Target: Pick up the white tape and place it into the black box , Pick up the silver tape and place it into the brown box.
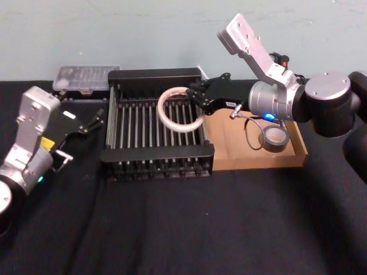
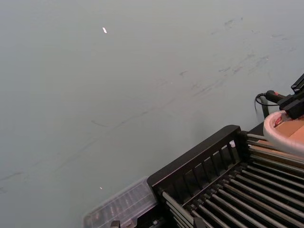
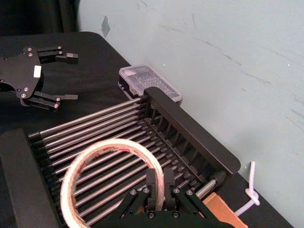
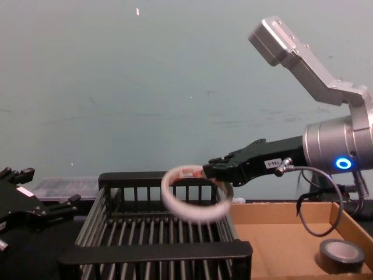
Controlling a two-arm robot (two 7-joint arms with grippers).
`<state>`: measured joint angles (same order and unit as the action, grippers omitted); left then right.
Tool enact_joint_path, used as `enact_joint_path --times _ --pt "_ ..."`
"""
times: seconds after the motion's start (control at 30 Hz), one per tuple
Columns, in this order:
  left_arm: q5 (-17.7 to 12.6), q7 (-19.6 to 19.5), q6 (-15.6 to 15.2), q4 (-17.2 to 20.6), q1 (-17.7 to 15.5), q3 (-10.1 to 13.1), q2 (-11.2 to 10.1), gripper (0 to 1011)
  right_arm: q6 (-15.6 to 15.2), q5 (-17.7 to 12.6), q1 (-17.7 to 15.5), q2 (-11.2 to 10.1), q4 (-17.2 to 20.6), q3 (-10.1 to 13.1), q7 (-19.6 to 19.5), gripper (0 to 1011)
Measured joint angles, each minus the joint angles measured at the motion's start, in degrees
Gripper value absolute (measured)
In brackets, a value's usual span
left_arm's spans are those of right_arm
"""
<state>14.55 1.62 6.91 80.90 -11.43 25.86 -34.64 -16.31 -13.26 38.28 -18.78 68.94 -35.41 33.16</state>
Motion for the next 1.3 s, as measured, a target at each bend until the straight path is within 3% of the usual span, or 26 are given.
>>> enact_joint_path --times 0.9,1.03,1.3 --pt "0.0 0.0 0.0 0.0 0.0 0.0 0.0 1001 -0.2 -0.1 -0.1 -0.1 0.1 0.0 0.0 935" --pt "0.0 0.0 0.0 0.0 0.0 0.0 0.0 1001 -0.2 -0.1 -0.1 -0.1 0.1 0.0 0.0 1002" --pt "0.0 0.0 0.0 0.0 0.0 0.0 0.0 1001 -0.1 -0.1 -0.1 -0.1 0.2 0.0 0.0 1002"
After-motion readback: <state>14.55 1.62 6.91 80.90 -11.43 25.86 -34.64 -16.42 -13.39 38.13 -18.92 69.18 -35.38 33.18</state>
